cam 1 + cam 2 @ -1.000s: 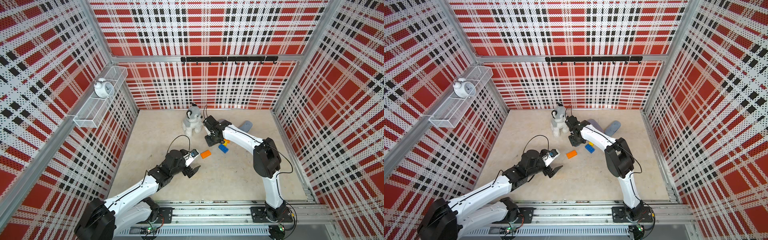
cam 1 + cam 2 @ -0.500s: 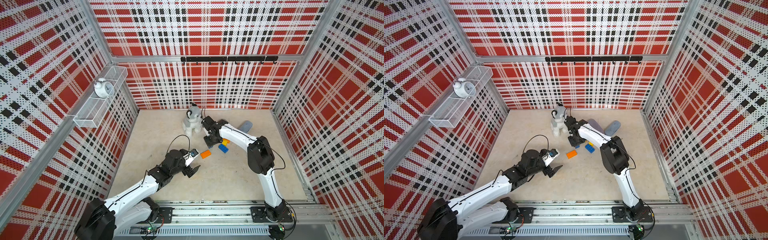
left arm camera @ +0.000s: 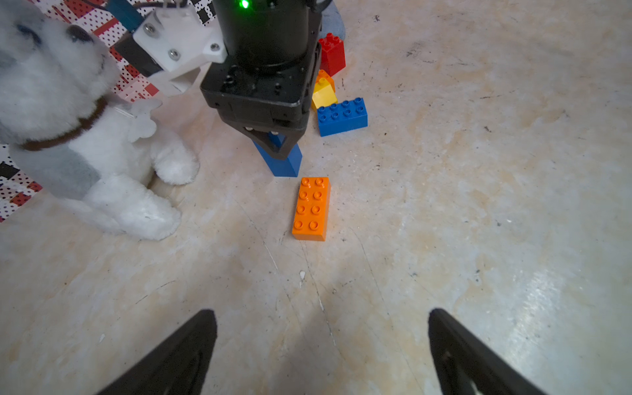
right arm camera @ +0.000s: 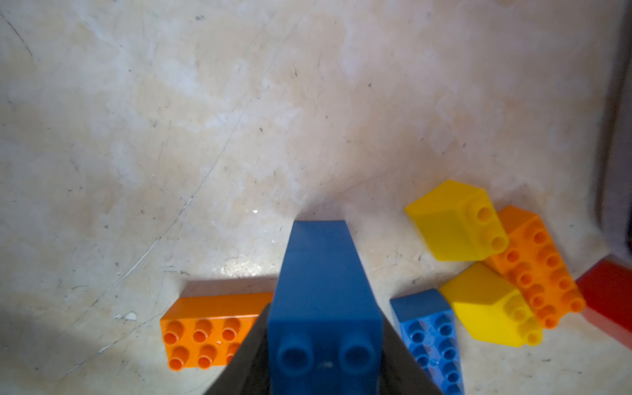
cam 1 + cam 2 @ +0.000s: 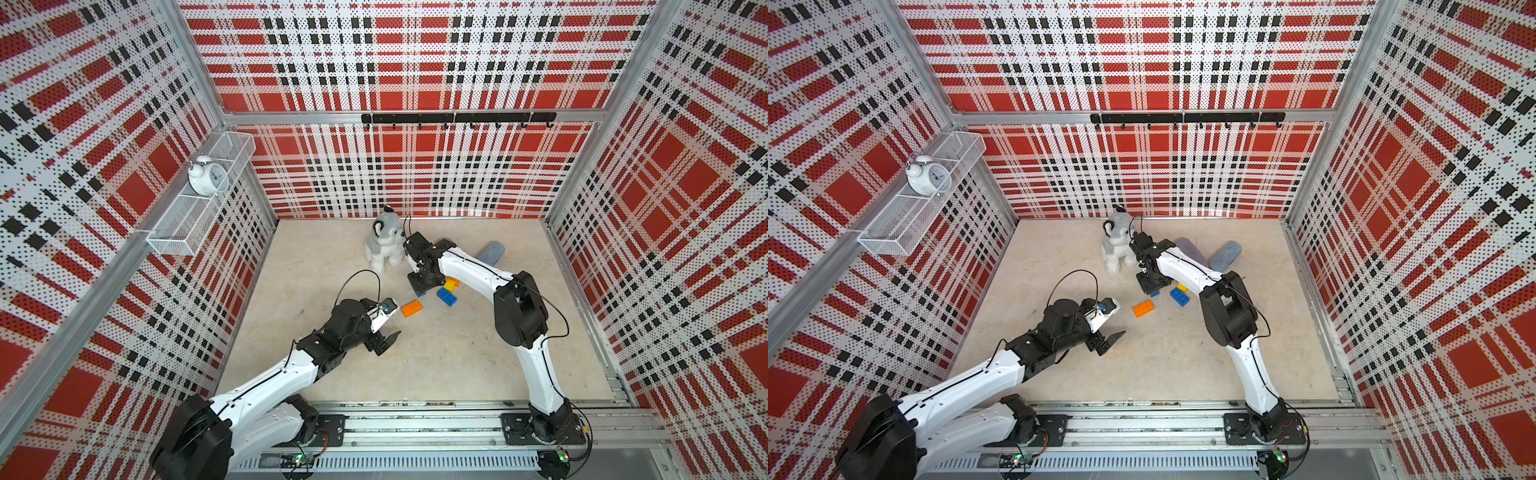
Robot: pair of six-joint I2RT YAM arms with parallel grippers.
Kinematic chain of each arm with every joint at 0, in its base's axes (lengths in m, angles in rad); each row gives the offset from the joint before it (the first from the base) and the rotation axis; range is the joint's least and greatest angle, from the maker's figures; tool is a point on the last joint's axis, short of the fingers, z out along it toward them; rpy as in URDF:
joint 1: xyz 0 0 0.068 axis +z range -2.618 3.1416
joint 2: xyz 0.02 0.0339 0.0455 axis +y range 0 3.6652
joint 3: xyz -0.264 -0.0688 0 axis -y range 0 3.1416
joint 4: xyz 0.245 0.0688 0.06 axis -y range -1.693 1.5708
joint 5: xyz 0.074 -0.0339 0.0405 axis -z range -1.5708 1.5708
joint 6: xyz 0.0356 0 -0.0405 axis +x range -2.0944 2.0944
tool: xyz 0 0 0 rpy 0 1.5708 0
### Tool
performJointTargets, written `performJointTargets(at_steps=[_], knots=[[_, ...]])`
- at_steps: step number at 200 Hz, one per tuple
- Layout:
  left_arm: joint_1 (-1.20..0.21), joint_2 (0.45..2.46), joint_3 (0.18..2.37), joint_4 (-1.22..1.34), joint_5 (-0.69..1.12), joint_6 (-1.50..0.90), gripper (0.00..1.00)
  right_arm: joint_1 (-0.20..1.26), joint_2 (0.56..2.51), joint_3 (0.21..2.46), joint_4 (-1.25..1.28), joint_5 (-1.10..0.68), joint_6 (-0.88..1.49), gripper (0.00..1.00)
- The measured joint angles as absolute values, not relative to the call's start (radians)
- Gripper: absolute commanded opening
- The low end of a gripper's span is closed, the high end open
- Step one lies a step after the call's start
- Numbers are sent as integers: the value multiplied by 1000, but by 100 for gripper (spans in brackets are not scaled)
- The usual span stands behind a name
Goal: Assemble a fork with lego
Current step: Place the lego brick at the center of the board, then move the lego brick at the center of the board.
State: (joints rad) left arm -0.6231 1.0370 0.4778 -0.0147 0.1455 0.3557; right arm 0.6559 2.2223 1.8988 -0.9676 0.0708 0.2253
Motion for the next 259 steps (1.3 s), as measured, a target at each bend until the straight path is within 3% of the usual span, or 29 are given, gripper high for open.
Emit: performJointTargets(at_steps=[16,57,100,140,189,226,259], knots=[[-623,1041,479,-15,146,355,98,654,2218,1905,-979,68,223,61],[-617,1057,485,-15,146,346,99,649,2127,1876,-964,62,225,65],[-616,1139,527,-12,143,336,99,599,1778,1613,-854,73,257,77],[-616,1299,612,-7,131,339,96,452,1466,1268,-680,74,347,100],[-624,1530,764,-20,106,356,91,271,1256,949,-562,20,450,100],[-632,1689,916,-65,98,392,80,235,1192,884,-536,2,471,100],[-635,1792,1012,-114,105,424,79,232,1185,873,-533,6,472,100]])
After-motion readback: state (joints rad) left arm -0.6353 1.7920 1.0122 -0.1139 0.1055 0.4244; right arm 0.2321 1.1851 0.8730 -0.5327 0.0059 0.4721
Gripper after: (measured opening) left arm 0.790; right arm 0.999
